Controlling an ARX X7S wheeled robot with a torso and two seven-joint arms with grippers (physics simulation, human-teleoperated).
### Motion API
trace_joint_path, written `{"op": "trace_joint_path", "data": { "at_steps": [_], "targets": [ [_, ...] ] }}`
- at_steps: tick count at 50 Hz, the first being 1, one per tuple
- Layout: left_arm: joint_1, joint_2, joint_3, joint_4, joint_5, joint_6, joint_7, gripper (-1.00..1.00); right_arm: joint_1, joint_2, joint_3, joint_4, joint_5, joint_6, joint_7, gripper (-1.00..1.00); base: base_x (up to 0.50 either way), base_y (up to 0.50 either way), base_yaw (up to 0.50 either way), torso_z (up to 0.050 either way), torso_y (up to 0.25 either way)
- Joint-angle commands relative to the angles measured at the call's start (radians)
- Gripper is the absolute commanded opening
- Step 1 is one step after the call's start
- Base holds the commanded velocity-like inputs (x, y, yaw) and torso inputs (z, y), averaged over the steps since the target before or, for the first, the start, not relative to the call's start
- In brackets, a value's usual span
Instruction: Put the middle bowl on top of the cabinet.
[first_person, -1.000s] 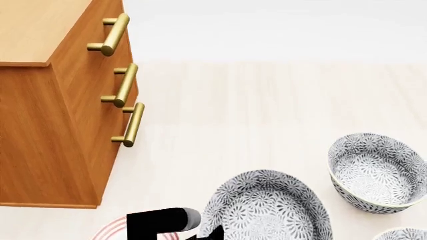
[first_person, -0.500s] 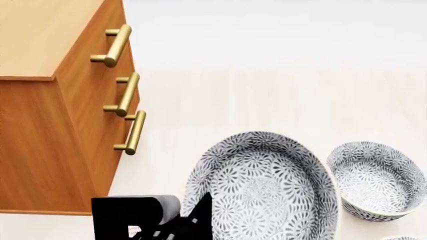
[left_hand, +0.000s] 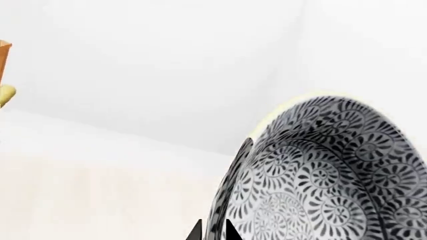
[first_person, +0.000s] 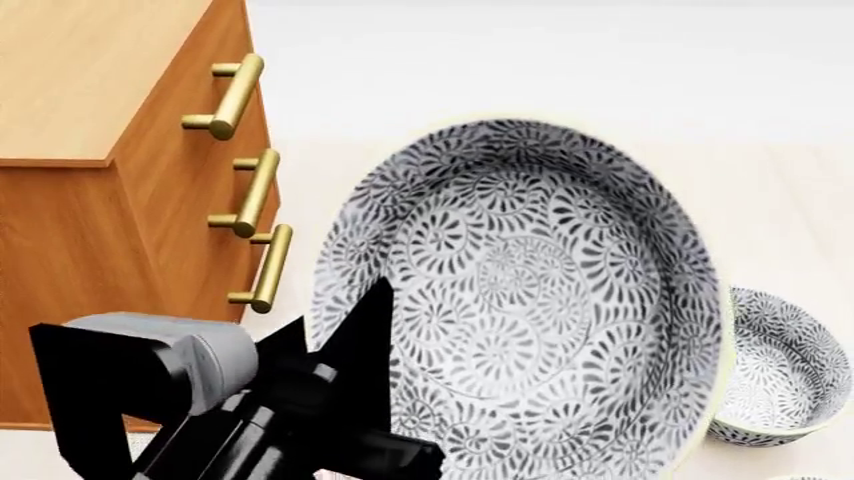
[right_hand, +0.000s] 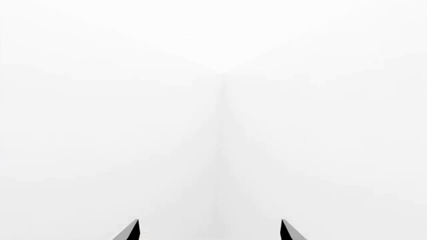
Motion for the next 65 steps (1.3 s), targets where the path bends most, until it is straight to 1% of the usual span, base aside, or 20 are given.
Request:
{"op": "trace_joint_path", "data": {
  "at_steps": [1, 3, 7, 11, 16, 18, 20, 21, 25, 26, 28, 34, 41, 43, 47, 52, 58, 59, 61, 65],
  "targets": [
    [-0.216, -0.013, -0.065, 0.106, -0.154, -0.084, -0.106, -1.0, -0.001, 0.044, -0.017, 0.0, 0.003, 0.0, 0.057, 1.0, 0.0, 0.0, 0.0, 0.0, 0.0],
    [-0.29, -0.01, -0.102, 0.096, -0.261, -0.093, -0.146, -1.0, 0.005, 0.056, -0.026, 0.0, 0.003, 0.004, 0.072, 1.0, 0.0, 0.0, 0.0, 0.0, 0.0],
    [-0.391, 0.005, -0.155, 0.073, -0.447, -0.075, -0.165, -1.0, 0.028, 0.083, -0.058, 0.0, -0.002, 0.025, 0.1, 1.0, 0.0, 0.0, 0.0, 0.0, 0.0],
    [-0.518, -0.001, -0.192, 0.008, -0.635, -0.074, -0.321, -1.0, 0.034, 0.105, -0.078, 0.0, -0.008, 0.026, 0.132, 1.0, 0.0, 0.0, 0.0, 0.0, 0.0],
    [-0.681, -0.008, -0.242, -0.103, -0.841, -0.061, -0.386, -1.0, 0.099, 0.126, -0.146, 0.0, -0.018, 0.069, 0.159, 1.0, 0.0, 0.0, 0.0, 0.0, 0.0],
    [-0.737, -0.015, -0.251, -0.155, -0.878, -0.051, -0.446, -1.0, 0.132, 0.137, -0.174, 0.0, -0.013, 0.096, 0.17, 1.0, 0.0, 0.0, 0.0, 0.0, 0.0],
    [-0.767, -0.015, -0.257, -0.18, -0.926, -0.044, -0.471, -1.0, 0.155, 0.157, -0.198, 0.0, -0.006, 0.115, 0.191, 1.0, 0.0, 0.0, 0.0, 0.0, 0.0],
    [-0.77, 0.001, -0.286, -0.203, -1.014, -0.019, -0.461, -1.0, 0.171, 0.167, -0.217, 0.0, -0.005, 0.125, 0.201, 1.0, 0.0, 0.0, 0.0, 0.0, 0.0],
    [-0.834, -0.023, -0.291, -0.247, -1.018, 0.003, -0.549, -1.0, 0.173, 0.225, -0.255, 0.0, -0.002, 0.12, 0.27, 1.0, 0.0, 0.0, 0.0, 0.0, 0.0],
    [-0.849, -0.025, -0.29, -0.258, -1.017, 0.001, -0.55, -1.0, 0.172, 0.244, -0.264, 0.0, 0.0, 0.115, 0.292, 1.0, 0.0, 0.0, 0.0, 0.0, 0.0],
    [-0.898, -0.042, -0.268, -0.286, -1.014, -0.002, -0.616, -1.0, 0.171, 0.292, -0.284, 0.0, 0.009, 0.106, 0.345, 1.0, 0.0, 0.0, 0.0, 0.0, 0.0],
    [-0.978, -0.045, -0.234, -0.409, -1.059, 0.049, -0.628, -1.0, 0.197, 0.492, -0.386, 0.0, 0.051, 0.076, 0.568, 1.0, 0.0, 0.0, 0.0, 0.0, 0.0],
    [-1.084, -0.063, -0.149, -0.594, -1.135, 0.087, -0.636, -1.0, 0.185, 0.497, -0.375, 0.0, 0.052, 0.066, 0.572, 1.0, 0.0, 0.0, 0.0, 0.0, 0.0],
    [-1.12, -0.088, -0.085, -0.654, -1.164, 0.123, -0.641, -1.0, 0.164, 0.497, -0.359, 0.0, 0.047, 0.056, 0.572, 1.0, 0.0, 0.0, 0.0, 0.0, 0.0],
    [-1.159, -0.087, -0.027, -0.81, -1.18, 0.122, -0.63, -1.0, 0.135, 0.498, -0.332, 0.0, 0.045, 0.04, 0.571, 1.0, 0.0, 0.0, 0.0, 0.0, 0.0],
    [-1.195, -0.104, 0.066, -0.914, -1.192, 0.137, -0.636, -1.0, 0.113, 0.499, -0.312, 0.0, 0.044, 0.03, 0.571, 1.0, 0.0, 0.0, 0.0, 0.0, 0.0],
    [-1.237, -0.071, 0.131, -1.136, -1.192, 0.106, -0.603, -1.0, 0.124, 0.502, -0.319, 0.0, 0.048, 0.035, 0.57, 1.0, 0.0, 0.0, 0.0, 0.0, 0.0],
    [-1.249, -0.06, 0.148, -1.195, -1.18, 0.104, -0.598, -1.0, 0.122, 0.503, -0.317, 0.0, 0.048, 0.033, 0.571, 1.0, 0.0, 0.0, 0.0, 0.0, 0.0],
    [-1.26, -0.058, 0.186, -1.229, -1.137, 0.098, -0.591, -1.0, 0.108, 0.503, -0.304, 0.0, 0.045, 0.025, 0.571, 1.0, 0.0, 0.0, 0.0, 0.0, 0.0],
    [-1.283, -0.006, 0.235, -1.428, -1.118, 0.066, -0.554, -1.0, 0.08, 0.495, -0.278, 0.0, 0.042, 0.013, 0.57, 1.0, 0.0, 0.0, 0.0, 0.0, 0.0]
  ]
}}
